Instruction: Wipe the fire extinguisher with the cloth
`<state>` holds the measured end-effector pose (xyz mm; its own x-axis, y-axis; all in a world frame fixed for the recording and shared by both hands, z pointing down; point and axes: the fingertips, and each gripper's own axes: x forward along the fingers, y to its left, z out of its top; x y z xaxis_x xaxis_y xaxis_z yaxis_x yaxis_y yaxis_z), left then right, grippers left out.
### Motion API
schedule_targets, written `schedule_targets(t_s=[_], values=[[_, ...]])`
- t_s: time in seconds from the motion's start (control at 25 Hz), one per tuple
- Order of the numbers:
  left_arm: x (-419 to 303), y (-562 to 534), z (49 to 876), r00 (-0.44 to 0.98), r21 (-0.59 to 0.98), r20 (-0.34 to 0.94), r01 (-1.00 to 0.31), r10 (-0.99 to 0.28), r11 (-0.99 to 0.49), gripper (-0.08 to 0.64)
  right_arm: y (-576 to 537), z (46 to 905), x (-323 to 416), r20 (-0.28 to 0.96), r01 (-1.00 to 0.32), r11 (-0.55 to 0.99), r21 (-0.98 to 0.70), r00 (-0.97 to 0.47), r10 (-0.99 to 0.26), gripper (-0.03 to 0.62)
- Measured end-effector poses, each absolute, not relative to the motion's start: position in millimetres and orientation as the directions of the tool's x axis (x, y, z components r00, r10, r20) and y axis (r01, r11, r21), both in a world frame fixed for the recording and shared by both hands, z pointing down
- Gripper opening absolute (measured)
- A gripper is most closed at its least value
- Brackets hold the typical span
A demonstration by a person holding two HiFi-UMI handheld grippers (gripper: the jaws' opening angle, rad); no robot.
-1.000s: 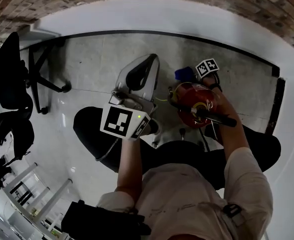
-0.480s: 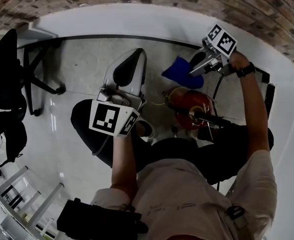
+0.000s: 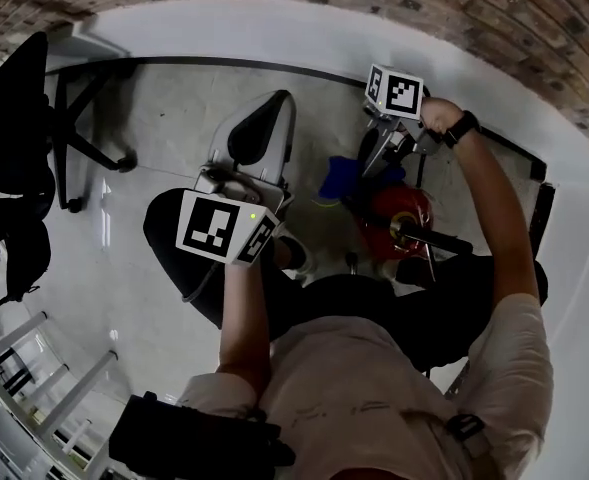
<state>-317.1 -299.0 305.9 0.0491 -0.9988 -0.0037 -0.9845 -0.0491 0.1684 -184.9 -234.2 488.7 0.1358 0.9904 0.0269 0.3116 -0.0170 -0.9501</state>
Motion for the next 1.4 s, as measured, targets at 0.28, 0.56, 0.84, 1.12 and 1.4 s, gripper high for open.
schedule_targets(t_s=[0.28,0.56,0.84,1.12,1.4], values=[[-314,-294,332,0.036,0.153,0.069,-0.988,-0.997,-0.025,0.002,-210,708,-188,0.329,0.078,0.320,-0.944,0.157,0.931,0.064],[-310,-286,353,0.035,0.155,0.131,-0.988,-0.991,-0.014,0.002,-261,864,-160,0.742,0.161,0.724,-0.670,0.112,0.661,0.064],[-305,-267,346,-0.009,0.090,0.137,-0.996,-0.990,0.022,0.002,-290,847,-163,0.831,0.148,0.826,-0.544,-0.037,0.554,0.064],[-285,-227,308,0.009,0.063,0.060,-0.998,-0.998,-0.006,0.002,-437,647,-156,0.613,-0.259,0.884,-0.389,-0.789,0.038,0.064],[-228,-167,288,0.076,0.001,-0.026,-0.997,-0.997,-0.076,0.002,-432,411,-4,0.124,-0.498,0.833,-0.240,-0.867,-0.483,0.067]])
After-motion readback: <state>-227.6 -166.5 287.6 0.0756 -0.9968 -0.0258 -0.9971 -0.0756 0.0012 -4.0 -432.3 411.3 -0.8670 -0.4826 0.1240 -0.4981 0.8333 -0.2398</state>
